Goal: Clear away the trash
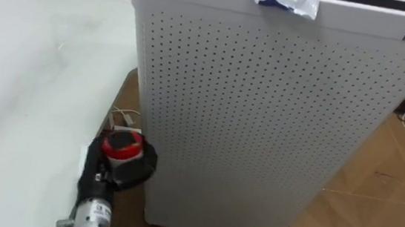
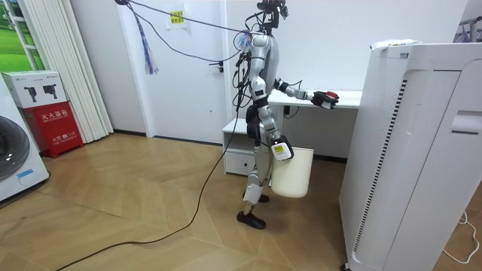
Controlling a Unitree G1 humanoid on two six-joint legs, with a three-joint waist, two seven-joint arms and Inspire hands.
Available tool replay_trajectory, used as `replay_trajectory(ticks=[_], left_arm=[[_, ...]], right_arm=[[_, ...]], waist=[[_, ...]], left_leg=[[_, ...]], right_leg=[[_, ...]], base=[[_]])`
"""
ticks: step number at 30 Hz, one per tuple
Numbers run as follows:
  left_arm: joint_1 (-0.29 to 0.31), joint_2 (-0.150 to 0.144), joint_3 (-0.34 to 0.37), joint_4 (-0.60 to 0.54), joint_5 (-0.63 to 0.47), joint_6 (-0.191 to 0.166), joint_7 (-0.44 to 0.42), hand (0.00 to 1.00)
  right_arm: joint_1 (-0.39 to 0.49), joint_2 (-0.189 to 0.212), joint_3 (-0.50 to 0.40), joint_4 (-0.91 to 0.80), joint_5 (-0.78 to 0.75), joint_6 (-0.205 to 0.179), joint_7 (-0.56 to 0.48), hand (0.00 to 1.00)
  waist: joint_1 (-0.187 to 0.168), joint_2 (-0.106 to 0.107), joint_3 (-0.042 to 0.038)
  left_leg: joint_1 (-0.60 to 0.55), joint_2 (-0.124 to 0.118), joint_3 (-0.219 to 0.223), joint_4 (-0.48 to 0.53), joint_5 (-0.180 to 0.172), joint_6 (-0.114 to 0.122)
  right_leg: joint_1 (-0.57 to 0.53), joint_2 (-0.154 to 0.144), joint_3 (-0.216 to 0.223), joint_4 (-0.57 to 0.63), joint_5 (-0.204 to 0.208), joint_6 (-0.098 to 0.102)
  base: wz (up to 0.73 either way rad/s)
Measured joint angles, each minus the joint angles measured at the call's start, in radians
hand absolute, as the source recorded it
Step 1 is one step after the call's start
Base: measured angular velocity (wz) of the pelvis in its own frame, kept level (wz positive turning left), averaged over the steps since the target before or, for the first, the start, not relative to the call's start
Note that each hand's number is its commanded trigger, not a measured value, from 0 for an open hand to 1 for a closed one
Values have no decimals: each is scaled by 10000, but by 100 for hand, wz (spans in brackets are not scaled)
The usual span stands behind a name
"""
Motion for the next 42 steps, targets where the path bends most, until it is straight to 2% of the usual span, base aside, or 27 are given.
replay_trajectory(ticks=[3, 5, 7, 11, 13, 17, 20, 21, 22, 23, 25, 30, 31, 34, 42], left_arm=[[8, -240, -524, -70, 8, 34, -976, 100], [52, -253, -799, -247, 18, 101, -1519, 100], [254, -131, -1088, -453, 28, 195, -2100, 100], [484, 18, -1358, -451, 25, 332, -2801, 100], [627, 157, -1463, -436, 26, 521, -3184, 100], [712, 314, -1606, -12, 26, 663, -3451, 100], [874, 322, -1662, 232, 30, 823, -3497, 100], [923, 332, -1711, 263, 31, 894, -3518, 78], [995, 338, -1811, 264, 33, 918, -3540, 51], [1028, 334, -1860, 271, 31, 918, -3576, 30], [1067, 299, -2086, 522, 31, 919, -3797, 0], [1154, 300, -2255, 786, 32, 975, -3924, 0], [1152, 269, -2274, 904, 47, 975, -3926, 0], [1154, 252, -2401, 1142, 83, 973, -3940, 0], [1146, 244, -2464, 1404, 112, 968, -4214, 0]], right_arm=[[-185, 3, 13, -6, -12, -27, 20, 100], [-353, 3, -6, -3, -10, -26, 39, 100], [-526, -24, -25, -1, -10, -26, 32, 100], [-715, -84, -26, 0, -12, -30, 19, 100], [-772, -153, -28, 11, -13, -35, 22, 100], [-777, -236, -25, 133, -4, -39, 22, 100], [-790, -388, -26, 135, 2, -39, 21, 100], [-790, -401, -26, 134, 5, -38, 21, 100], [-780, -419, -26, 135, 5, -37, 21, 100], [-789, -428, -29, 135, 2, -37, 21, 100], [-853, -440, -34, 176, -33, -38, 29, 100], [-956, -439, -35, 218, -70, -39, 128, 100], [-981, -437, -31, 251, -71, -39, 149, 100], [-1031, -429, -31, 532, -89, -60, 259, 100], [-1068, -337, 13, 941, -152, -220, 307, 100]], waist=[[-60, 4, 1], [-129, 39, 17], [-269, 116, 7], [-315, 218, 18], [-383, 329, 16], [-505, 539, 17], [-528, 728, 3], [-529, 746, 9], [-545, 755, 4], [-547, 763, 6], [-621, 797, 23], [-769, 873, 65], [-808, 923, 98], [-829, 1008, 131], [-821, 1012, 129]], left_leg=[[-46, 47, 161, 2, 0, -1], [-153, 83, 216, 8, 0, -2], [-179, 110, 271, -3, 0, -5], [-161, 158, 498, -86, 3, -17], [-158, 168, 549, -108, 3, -17], [-247, 174, 629, -124, 3, -17], [-499, 179, 741, -49, 4, -16], [-579, 188, 754, -14, 4, -16], [-644, 195, 761, 21, 5, -17], [-672, 199, 770, 36, 5, -17], [-704, 201, 777, 51, 5, -17], [-837, 199, 797, 93, 5, -17], [-848, 199, 793, 92, 6, -18], [-848, 203, 793, 48, 7, -22], [-948, 186, 830, 84, 19, -33]], right_leg=[[-108, 23, -16, 48, 20, -32], [-242, 50, -3, 51, 54, -77], [-311, 66, 10, 68, 73, -101], [-475, 71, -1, 168, 92, -132], [-516, 71, -3, 173, 94, -135], [-640, 72, -11, 192, 95, -136], [-957, 52, 5, 285, 105, -151], [-1080, 52, 17, 374, 105, -151], [-1136, 52, 14, 388, 105, -151], [-1167, 50, 3, 399, 107, -156], [-1192, 35, -41, 406, 117, -172], [-1381, -9, -139, 569, 127, -187], [-1387, -12, -150, 570, 133, -198], [-1405, -9, -155, 599, 133, -198], [-1572, -67, -290, 710, 132, -198]], base=[[-11], [-12], [-7], [-16], [-11], [-4], [-12], [-5], [-5], [0], [0], [-2], [-4], [0], [0]])
